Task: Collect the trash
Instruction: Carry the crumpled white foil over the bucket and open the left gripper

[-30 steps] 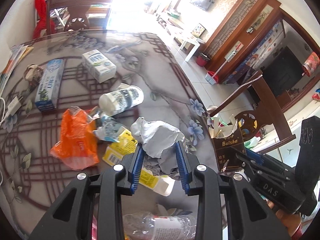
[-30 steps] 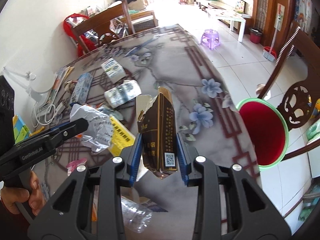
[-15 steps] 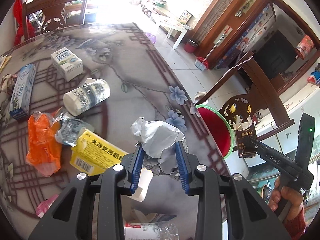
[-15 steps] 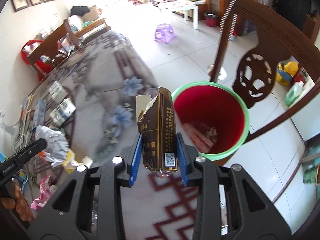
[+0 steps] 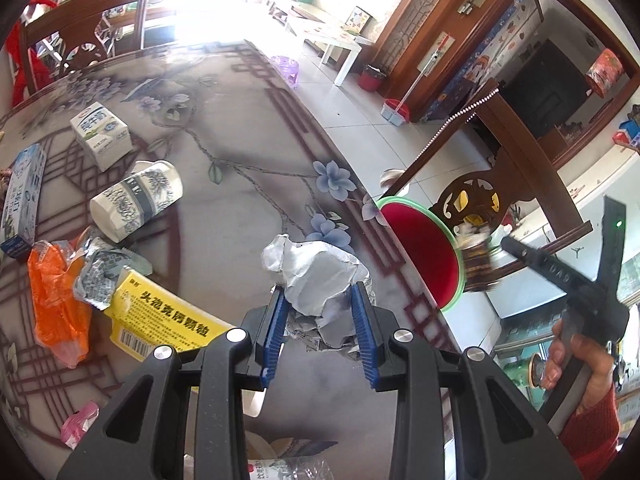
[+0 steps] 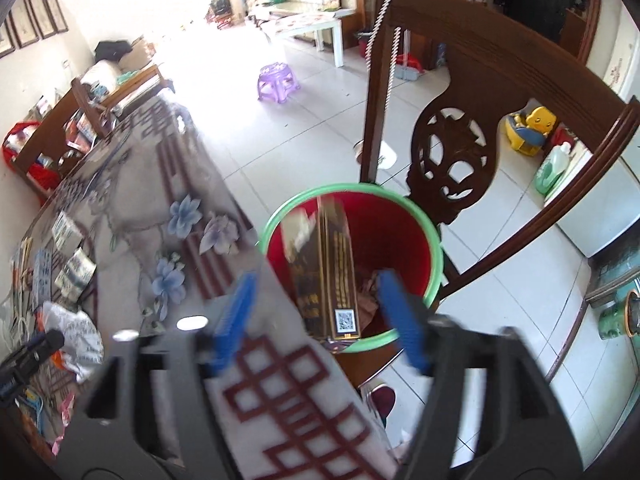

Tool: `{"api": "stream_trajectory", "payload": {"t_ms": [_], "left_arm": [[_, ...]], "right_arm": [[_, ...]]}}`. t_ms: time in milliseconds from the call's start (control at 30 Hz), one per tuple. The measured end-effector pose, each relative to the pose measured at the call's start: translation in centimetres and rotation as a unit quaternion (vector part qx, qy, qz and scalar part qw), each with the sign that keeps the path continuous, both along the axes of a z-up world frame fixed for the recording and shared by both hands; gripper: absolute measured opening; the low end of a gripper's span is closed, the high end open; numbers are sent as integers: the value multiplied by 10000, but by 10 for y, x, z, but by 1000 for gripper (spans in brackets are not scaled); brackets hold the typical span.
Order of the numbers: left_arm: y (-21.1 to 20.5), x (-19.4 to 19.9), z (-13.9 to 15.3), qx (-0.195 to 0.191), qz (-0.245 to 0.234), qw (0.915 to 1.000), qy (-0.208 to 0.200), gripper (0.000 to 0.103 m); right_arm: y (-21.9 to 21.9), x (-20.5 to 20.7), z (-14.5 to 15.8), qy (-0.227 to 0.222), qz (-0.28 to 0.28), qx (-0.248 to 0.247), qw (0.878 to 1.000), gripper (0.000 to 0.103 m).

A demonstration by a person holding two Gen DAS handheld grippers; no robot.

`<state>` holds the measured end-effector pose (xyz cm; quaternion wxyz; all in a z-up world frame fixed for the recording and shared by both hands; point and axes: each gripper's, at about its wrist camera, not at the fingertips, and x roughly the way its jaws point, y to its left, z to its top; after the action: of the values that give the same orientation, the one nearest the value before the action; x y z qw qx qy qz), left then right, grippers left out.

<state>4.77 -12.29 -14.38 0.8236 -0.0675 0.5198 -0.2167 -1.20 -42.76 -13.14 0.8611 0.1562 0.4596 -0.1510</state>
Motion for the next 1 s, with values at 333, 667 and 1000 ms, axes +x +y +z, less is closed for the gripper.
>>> {"api": "stream_trajectory", "payload": {"t_ms": [333, 667, 1000], "left_arm": [[-66, 23, -1, -129, -750, 9970, -104, 30], [-165, 36, 6, -223, -1613, 9862, -304, 30], [-216, 50, -1, -4, -1846, 9809, -606, 65]], "right_arm": [[-16, -28, 22, -206, -376, 52, 9991, 83], [-39, -58, 32, -332, -849, 9, 9958, 84], [-55, -72, 29, -318, -1102, 24, 9934, 85]]}}
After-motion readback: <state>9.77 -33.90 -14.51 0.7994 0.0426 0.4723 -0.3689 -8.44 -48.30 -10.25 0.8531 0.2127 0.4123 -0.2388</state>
